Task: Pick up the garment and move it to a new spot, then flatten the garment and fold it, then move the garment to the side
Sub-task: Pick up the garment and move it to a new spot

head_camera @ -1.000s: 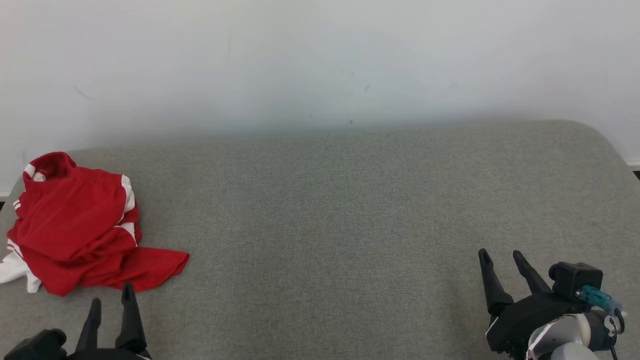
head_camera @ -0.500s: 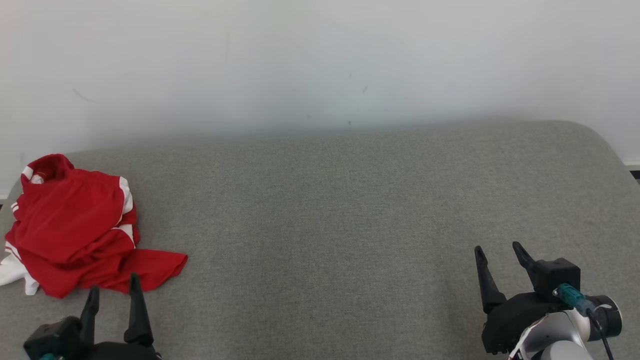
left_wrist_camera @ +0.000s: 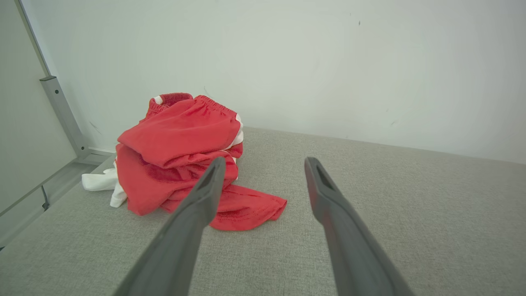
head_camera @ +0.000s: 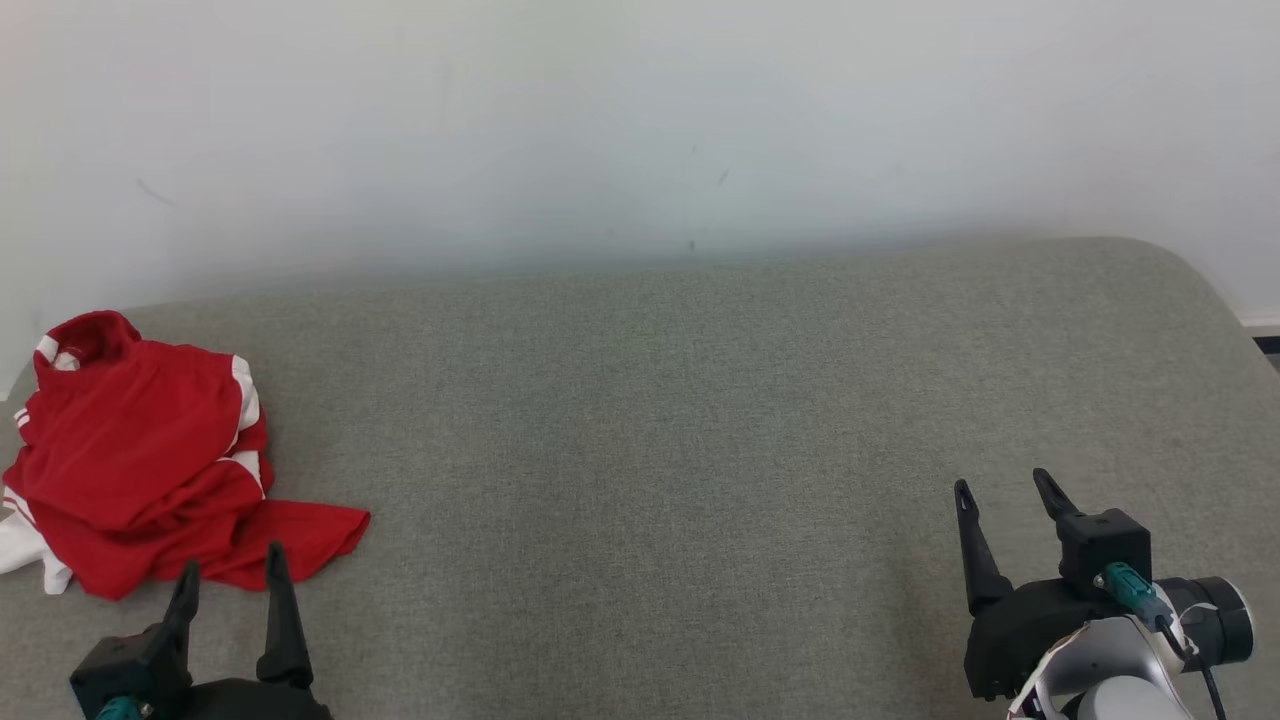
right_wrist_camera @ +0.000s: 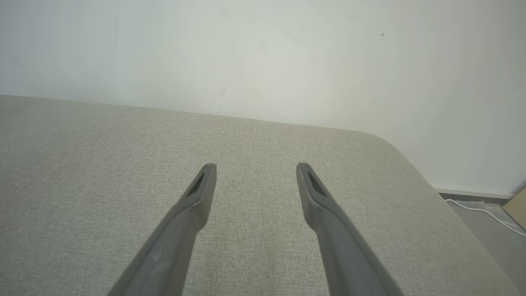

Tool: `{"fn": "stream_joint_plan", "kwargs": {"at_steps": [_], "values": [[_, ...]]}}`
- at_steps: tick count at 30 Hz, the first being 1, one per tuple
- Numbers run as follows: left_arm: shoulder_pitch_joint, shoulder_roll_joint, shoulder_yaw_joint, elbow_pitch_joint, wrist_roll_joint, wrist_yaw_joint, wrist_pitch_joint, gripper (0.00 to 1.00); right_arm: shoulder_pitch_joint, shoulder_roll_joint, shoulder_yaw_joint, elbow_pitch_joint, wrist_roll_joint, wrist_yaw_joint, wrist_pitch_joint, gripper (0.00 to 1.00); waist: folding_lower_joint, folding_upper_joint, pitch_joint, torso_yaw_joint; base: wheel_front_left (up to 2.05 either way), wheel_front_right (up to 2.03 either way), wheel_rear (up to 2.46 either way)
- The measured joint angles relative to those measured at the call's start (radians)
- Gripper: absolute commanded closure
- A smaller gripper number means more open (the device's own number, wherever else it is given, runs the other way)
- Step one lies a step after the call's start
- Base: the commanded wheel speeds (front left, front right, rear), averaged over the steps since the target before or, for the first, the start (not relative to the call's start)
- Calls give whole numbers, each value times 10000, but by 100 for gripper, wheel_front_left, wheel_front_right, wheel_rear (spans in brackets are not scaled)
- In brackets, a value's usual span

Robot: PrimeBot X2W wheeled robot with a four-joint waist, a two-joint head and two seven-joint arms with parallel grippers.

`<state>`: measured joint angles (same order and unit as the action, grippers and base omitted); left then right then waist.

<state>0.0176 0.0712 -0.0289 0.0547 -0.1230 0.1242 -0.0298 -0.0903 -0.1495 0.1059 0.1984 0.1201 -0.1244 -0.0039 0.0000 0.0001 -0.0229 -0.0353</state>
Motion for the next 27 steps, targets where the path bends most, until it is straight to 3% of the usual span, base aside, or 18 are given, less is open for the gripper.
{"fn": "stream_joint_plan", "kwargs": {"at_steps": [13, 27], "values": [[-15, -54, 100, -105, 102, 0, 305, 0, 256, 268, -606, -253, -92, 0, 130, 0, -1, 0, 78, 491, 0, 0, 0], [-42, 29, -127, -128, 495, -10, 614, 0, 265, 353, -412, -311, 27, 61, 219, 0, 0, 0, 140, 1770, 0, 0, 0]]}}
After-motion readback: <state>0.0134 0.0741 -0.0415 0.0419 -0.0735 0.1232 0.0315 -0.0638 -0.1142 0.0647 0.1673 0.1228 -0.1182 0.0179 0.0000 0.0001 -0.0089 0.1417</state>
